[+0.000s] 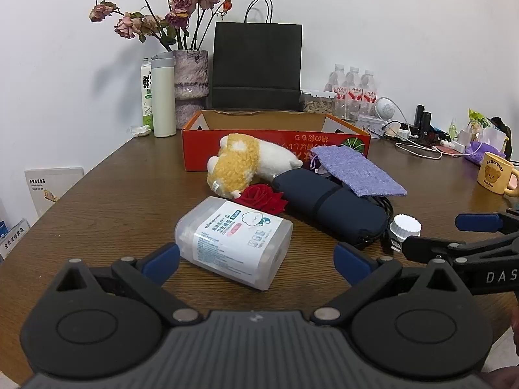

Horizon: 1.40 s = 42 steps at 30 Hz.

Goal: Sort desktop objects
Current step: 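Grasp the clear cotton-swab box with the left gripper while the right gripper grasps the white cap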

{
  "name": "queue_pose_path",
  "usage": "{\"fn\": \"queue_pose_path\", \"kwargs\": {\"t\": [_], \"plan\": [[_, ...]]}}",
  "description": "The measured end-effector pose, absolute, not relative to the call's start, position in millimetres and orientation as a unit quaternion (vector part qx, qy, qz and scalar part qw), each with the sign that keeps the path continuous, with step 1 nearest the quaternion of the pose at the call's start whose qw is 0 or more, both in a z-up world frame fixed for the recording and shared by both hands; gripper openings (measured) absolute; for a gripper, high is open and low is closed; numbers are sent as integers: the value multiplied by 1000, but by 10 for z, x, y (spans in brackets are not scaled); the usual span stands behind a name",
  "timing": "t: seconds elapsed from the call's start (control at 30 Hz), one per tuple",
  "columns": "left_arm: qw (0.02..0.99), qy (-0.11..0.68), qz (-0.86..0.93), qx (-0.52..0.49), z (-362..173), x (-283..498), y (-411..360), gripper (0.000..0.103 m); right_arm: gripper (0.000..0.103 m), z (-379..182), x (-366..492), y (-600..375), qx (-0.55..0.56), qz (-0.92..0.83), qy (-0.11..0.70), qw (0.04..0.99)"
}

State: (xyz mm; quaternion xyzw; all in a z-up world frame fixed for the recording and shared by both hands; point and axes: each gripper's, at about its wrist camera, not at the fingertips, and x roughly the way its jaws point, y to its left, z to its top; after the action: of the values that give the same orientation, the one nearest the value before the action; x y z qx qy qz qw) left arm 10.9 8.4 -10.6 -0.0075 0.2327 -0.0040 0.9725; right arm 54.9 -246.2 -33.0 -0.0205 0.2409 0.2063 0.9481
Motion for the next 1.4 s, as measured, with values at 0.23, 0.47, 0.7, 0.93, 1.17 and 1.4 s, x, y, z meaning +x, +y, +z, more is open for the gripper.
{"fn": "queue_pose_path", "kwargs": {"t": [0.23,0.47,0.7,0.93,1.17,1.4], "plan": [[971,238,0,-5,-135,163,99,103,103,-374,611,-2475,-19,202,247,947],[969,248,11,-1,-163,286,137,103,103,-382,717,-2498,-18,192,255,947],[963,268,23,9,-203,503,180,103,93,-395,934,-2550,-20,175,269,947],[958,286,29,3,-240,696,245,103,79,-445,1144,-2559,-25,166,296,940],[954,297,28,0,-284,808,261,103,40,-482,1243,-2560,-26,174,305,936],[952,307,12,-3,-323,857,255,93,37,-481,1232,-2561,-22,202,298,933]]}}
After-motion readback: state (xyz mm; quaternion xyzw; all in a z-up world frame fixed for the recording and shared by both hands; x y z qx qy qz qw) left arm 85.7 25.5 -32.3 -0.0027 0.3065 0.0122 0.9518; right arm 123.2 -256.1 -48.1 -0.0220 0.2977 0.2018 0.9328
